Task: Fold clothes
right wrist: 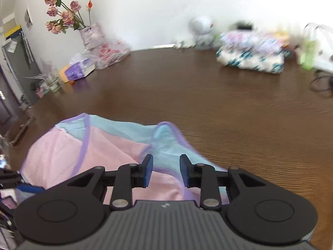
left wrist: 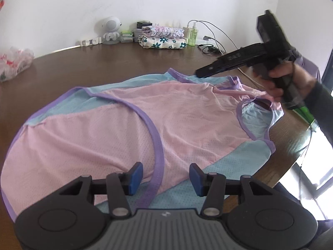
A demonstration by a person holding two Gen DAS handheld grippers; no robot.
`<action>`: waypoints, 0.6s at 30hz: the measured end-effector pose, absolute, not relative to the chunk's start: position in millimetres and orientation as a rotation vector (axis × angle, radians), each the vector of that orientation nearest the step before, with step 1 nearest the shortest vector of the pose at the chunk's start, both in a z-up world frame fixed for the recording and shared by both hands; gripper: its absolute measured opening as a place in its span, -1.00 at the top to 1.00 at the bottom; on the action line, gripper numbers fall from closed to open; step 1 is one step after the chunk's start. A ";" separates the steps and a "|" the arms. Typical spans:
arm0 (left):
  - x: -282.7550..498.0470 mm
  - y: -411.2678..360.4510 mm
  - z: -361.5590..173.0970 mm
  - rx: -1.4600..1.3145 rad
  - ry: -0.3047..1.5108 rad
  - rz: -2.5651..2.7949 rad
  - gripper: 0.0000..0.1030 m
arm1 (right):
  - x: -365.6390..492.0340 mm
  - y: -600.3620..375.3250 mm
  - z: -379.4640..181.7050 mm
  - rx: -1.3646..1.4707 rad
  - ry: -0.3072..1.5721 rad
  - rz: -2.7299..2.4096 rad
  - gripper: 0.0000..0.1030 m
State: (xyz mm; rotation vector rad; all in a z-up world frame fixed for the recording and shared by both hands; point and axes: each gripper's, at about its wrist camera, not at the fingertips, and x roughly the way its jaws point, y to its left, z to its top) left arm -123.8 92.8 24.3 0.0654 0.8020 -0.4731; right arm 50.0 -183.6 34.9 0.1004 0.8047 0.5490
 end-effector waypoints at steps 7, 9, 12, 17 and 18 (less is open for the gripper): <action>-135.9 102.3 23.2 0.090 0.773 -0.417 0.53 | 68.6 -156.4 16.0 0.095 0.838 0.507 0.91; -137.7 104.2 22.0 0.094 0.759 -0.426 0.53 | 70.5 -166.1 15.2 0.100 0.811 0.443 0.87; -137.8 107.1 21.8 0.091 0.754 -0.438 0.49 | 65.9 -175.4 18.4 0.062 0.755 0.384 0.75; -125.3 109.8 27.4 0.040 0.796 -0.431 0.31 | 29.0 -186.9 42.1 0.005 0.641 0.406 0.17; -119.9 109.4 29.8 0.032 0.798 -0.437 0.17 | 25.2 -191.5 45.0 0.015 0.645 0.413 0.17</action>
